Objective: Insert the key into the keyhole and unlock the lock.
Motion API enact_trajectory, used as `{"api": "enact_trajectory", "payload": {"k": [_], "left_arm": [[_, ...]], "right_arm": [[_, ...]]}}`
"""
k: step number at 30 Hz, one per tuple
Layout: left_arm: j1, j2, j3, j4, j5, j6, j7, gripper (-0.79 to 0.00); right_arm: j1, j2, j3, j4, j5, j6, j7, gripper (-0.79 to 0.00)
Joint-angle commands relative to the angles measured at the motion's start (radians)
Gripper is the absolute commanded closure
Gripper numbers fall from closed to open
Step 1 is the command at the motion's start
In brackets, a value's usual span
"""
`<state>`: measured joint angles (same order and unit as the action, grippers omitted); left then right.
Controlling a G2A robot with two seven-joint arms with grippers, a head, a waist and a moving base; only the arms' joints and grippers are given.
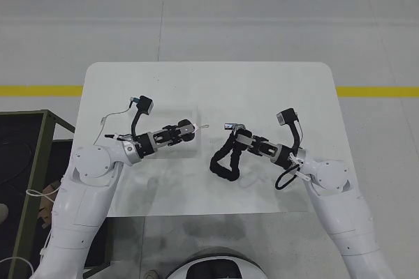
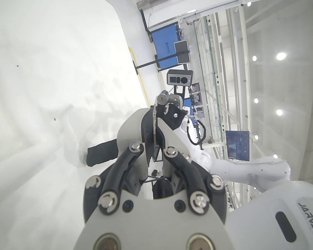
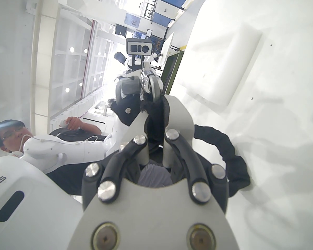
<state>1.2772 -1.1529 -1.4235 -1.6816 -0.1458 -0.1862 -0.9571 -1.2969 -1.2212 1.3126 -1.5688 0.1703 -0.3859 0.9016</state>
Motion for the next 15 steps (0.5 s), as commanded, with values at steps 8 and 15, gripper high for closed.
{"api": "enact_trajectory", "payload": {"k": [8, 15], "left_arm": [[0.006, 0.000, 0.000, -0.004, 0.000, -0.001, 0.005, 0.000], [0.057, -0.006, -0.025, -0.054, 0.151, -0.298, 0.255, 0.000]], "right_arm": [[0.000, 0.000, 0.000, 0.000, -0.001, 0.000, 0.000, 0.000], [-0.035, 0.000, 0.007, -0.020, 0.114, 0.010, 0.004, 0.000]]}}
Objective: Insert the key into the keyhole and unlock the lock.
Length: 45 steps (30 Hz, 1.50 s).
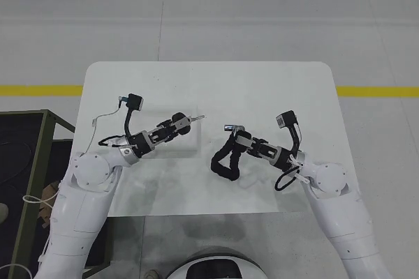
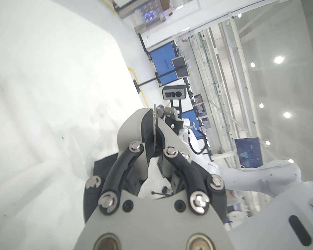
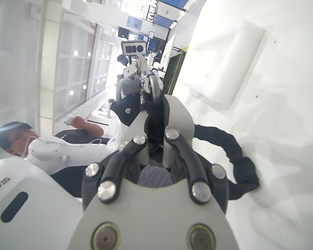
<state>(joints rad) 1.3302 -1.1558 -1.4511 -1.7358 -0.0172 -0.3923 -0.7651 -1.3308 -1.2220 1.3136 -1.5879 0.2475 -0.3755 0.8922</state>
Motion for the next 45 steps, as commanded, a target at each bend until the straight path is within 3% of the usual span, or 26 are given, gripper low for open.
{"api": "enact_trajectory", "payload": {"k": [1, 4, 6, 8, 17, 19, 23, 27, 31, 33, 34, 44, 45], "left_arm": [[0.014, -0.008, 0.013, 0.013, -0.030, -0.165, 0.116, 0.000], [0.013, -0.015, -0.006, 0.064, 0.113, -0.359, 0.253, 0.000], [0.019, -0.024, 0.009, 0.084, 0.207, -0.423, 0.358, 0.000], [0.024, -0.032, 0.036, 0.104, 0.287, -0.433, 0.410, 0.000], [0.024, -0.032, 0.036, 0.104, 0.287, -0.433, 0.410, 0.000], [0.027, -0.034, 0.023, 0.098, 0.337, -0.420, 0.464, 0.000], [-0.015, -0.053, -0.007, 0.128, 0.643, -0.515, 0.769, 0.000], [-0.057, -0.072, -0.009, 0.143, 1.129, -0.549, 1.151, 0.000], [-0.090, -0.081, 0.071, 0.214, 1.594, -0.395, 1.648, 0.000], [-0.122, -0.082, 0.109, 0.302, 1.752, -0.279, 1.825, 0.000], [-0.135, -0.083, 0.117, 0.330, 1.784, -0.237, 1.857, 0.000], [-0.135, -0.083, 0.117, 0.330, 1.784, -0.237, 1.857, 0.000], [-0.120, -0.081, 0.120, 0.291, 1.829, -0.204, 1.840, 0.000]], "right_arm": [[0.001, 0.002, 0.013, -0.002, 0.078, 0.002, 0.029, 0.000], [0.007, 0.007, 0.041, 0.000, 0.150, 0.008, 0.072, 0.000], [0.012, 0.009, 0.056, 0.001, 0.176, 0.009, 0.086, 0.000], [0.015, 0.011, 0.062, 0.003, 0.187, 0.008, 0.096, 0.000], [0.016, 0.013, 0.061, 0.002, 0.181, 0.005, 0.107, 0.000], [-0.005, 0.013, 0.053, -0.019, 0.175, 0.014, 0.091, 0.000], [-0.005, 0.018, 0.064, -0.040, 0.225, 0.038, 0.145, 0.000], [0.010, 0.026, 0.086, -0.041, 0.260, 0.075, 0.216, 0.000], [0.044, 0.030, 0.094, -0.007, 0.290, 0.089, 0.252, 0.000], [0.061, 0.031, 0.096, 0.011, 0.307, 0.082, 0.274, 0.000], [0.061, 0.031, 0.096, 0.011, 0.307, 0.082, 0.274, 0.000], [0.061, 0.031, 0.096, 0.011, 0.307, 0.082, 0.274, 0.000], [0.045, 0.032, 0.098, 0.006, 0.290, 0.077, 0.262, 0.000]]}}
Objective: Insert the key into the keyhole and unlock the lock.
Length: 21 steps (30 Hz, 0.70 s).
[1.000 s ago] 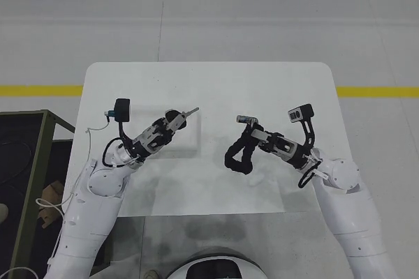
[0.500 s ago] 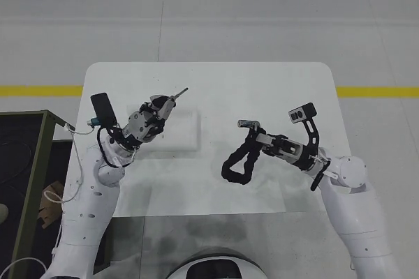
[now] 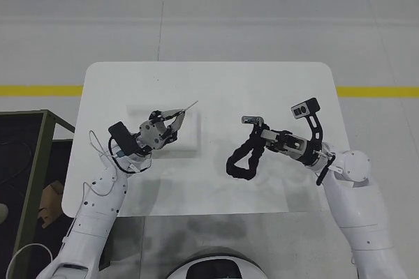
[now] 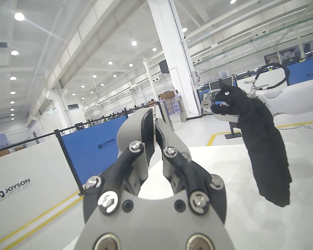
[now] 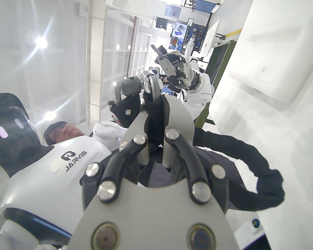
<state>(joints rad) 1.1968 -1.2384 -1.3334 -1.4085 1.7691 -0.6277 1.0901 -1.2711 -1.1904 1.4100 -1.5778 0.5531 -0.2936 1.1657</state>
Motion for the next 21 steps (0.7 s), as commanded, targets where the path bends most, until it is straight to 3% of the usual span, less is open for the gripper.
{"api": "enact_trajectory", "payload": {"k": [1, 5, 8, 13, 21], "left_arm": [[0.017, 0.006, 0.000, -0.073, 0.129, 0.087, -0.030, 0.000], [-0.014, 0.034, -0.014, -0.134, 0.545, 0.309, 0.041, 0.000], [-0.038, 0.056, -0.022, -0.113, 0.850, 0.514, 0.139, 0.000], [-0.075, 0.059, -0.013, -0.008, 0.865, 0.653, 0.234, 0.000], [-0.078, 0.057, -0.008, -0.003, 0.846, 0.649, 0.245, 0.000]], "right_arm": [[-0.028, 0.004, 0.010, -0.007, -0.071, -0.014, -0.045, 0.000], [-0.021, 0.005, 0.000, 0.018, -0.110, 0.022, -0.088, 0.000], [0.003, 0.011, 0.007, 0.060, -0.159, 0.040, -0.087, 0.000], [0.031, 0.016, 0.017, 0.107, -0.162, 0.070, -0.088, 0.000], [0.036, 0.017, 0.018, 0.112, -0.155, 0.056, -0.085, 0.000]]}}
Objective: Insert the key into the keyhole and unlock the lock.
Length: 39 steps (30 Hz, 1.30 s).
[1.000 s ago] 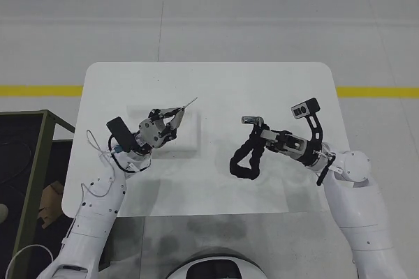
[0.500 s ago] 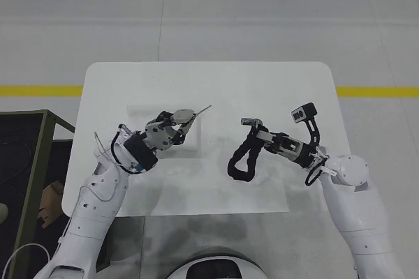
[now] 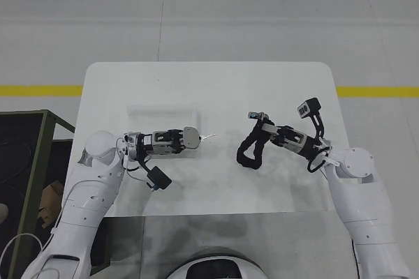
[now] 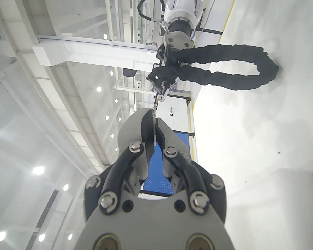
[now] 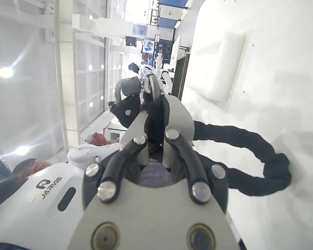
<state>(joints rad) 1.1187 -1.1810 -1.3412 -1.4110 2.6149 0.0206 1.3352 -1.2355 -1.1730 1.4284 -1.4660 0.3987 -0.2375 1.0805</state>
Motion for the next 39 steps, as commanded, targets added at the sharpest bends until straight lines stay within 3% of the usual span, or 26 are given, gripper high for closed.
{"api": "enact_trajectory", "payload": {"k": [1, 6, 9, 14, 39], "left_arm": [[0.000, 0.000, 0.000, 0.000, 0.000, 0.000, 0.000, 0.000], [0.000, 0.000, 0.000, 0.000, 0.000, 0.000, 0.000, 0.000], [0.051, 0.008, -0.020, -0.086, 0.095, 0.077, -0.053, 0.000], [0.081, 0.021, -0.051, -0.140, 0.141, 0.059, -0.047, 0.000], [0.072, 0.041, -0.019, -0.137, 0.196, 0.074, -0.036, 0.000]], "right_arm": [[0.000, 0.000, 0.000, 0.000, 0.000, 0.000, 0.000, 0.000], [-0.021, 0.001, -0.004, -0.013, -0.010, 0.001, -0.005, 0.000], [-0.051, 0.001, -0.032, -0.052, 0.001, 0.059, 0.008, 0.000], [-0.042, -0.002, -0.080, -0.065, 0.007, 0.088, 0.045, 0.000], [-0.015, -0.006, -0.184, -0.088, -0.069, 0.100, 0.046, 0.000]]}}
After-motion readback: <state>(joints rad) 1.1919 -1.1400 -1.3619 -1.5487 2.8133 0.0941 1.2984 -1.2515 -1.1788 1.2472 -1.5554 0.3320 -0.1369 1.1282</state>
